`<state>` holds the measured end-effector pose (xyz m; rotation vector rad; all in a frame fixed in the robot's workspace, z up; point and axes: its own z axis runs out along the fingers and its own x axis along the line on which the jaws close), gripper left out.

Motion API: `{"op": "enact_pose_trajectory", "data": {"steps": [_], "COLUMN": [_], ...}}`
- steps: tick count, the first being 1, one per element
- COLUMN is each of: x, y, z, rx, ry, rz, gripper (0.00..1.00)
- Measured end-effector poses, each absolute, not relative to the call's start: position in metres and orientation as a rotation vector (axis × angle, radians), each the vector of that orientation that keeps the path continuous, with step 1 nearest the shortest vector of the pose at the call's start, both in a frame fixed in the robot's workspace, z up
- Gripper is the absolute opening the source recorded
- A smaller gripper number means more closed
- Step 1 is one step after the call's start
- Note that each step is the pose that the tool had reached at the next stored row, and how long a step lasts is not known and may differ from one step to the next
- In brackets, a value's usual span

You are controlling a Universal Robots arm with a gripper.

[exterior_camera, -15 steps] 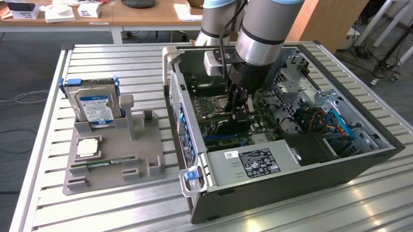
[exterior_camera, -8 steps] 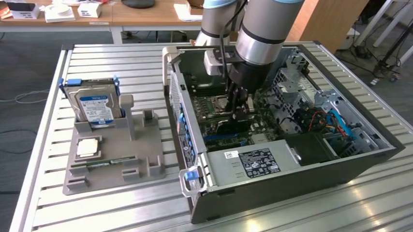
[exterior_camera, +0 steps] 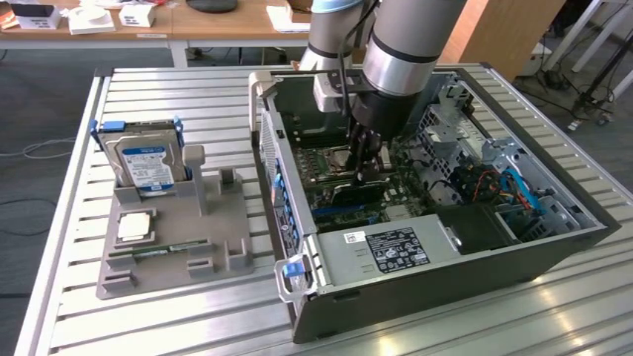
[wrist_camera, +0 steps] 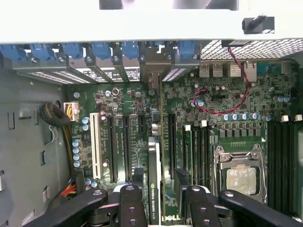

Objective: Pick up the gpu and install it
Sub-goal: 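Insert the gpu into the slot, then press down on the gpu until it lock into place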

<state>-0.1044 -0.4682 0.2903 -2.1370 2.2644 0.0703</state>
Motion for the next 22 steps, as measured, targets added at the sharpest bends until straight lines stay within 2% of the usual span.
{"op": "enact_pose_trajectory", "data": {"steps": [14, 16, 17, 19, 22], "x": [-0.1044, -0.1044, -0.1044, -0.1044, -0.1044], "y": [-0.4682, -0.4682, -0.4682, -0.4682, -0.4682], "z": [0.2905, 0.2905, 0.2905, 0.2905, 0.2905], "rx": [-2.137, -2.137, -2.137, -2.137, -2.137], "ry": [2.264, 2.264, 2.264, 2.264, 2.264], "rz": [0.070, 0.070, 0.070, 0.070, 0.070], "gripper": [0.38, 0.26, 0.26, 0.14, 0.11]}}
